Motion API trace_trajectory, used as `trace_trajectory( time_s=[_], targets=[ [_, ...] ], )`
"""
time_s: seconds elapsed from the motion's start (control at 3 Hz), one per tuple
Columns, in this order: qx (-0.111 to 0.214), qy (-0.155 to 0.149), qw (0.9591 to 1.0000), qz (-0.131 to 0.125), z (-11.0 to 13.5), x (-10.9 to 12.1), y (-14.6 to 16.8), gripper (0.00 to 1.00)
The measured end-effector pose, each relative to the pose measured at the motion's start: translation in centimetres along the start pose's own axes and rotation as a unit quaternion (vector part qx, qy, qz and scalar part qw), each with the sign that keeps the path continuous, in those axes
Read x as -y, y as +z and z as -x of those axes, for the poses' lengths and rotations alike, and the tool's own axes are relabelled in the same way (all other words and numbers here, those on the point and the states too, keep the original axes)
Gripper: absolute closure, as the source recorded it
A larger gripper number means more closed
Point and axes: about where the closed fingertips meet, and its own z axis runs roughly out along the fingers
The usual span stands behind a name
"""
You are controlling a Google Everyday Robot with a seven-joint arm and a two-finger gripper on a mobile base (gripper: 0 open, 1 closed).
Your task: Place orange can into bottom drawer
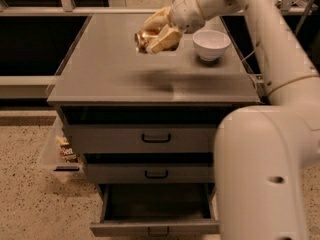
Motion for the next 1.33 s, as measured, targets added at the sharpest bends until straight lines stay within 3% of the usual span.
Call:
trace_trajectory(
  time_s=[0.33, 0.67, 1.0, 1.33],
  targets=[
    [0.010, -0.033, 0.9939, -0.105, 5.5, -0.9, -8.3, 1.00],
    [0.041, -0.084, 0.9781, -0.186, 12.8, -3.4, -13.4, 1.00],
    [0.099, -0.102, 0.9588, -0.246, 15.9, -5.7, -14.4, 1.00],
    [0.149, -0.066, 0.9404, -0.298, 14.7, -7.8, -13.8, 1.00]
  ],
)
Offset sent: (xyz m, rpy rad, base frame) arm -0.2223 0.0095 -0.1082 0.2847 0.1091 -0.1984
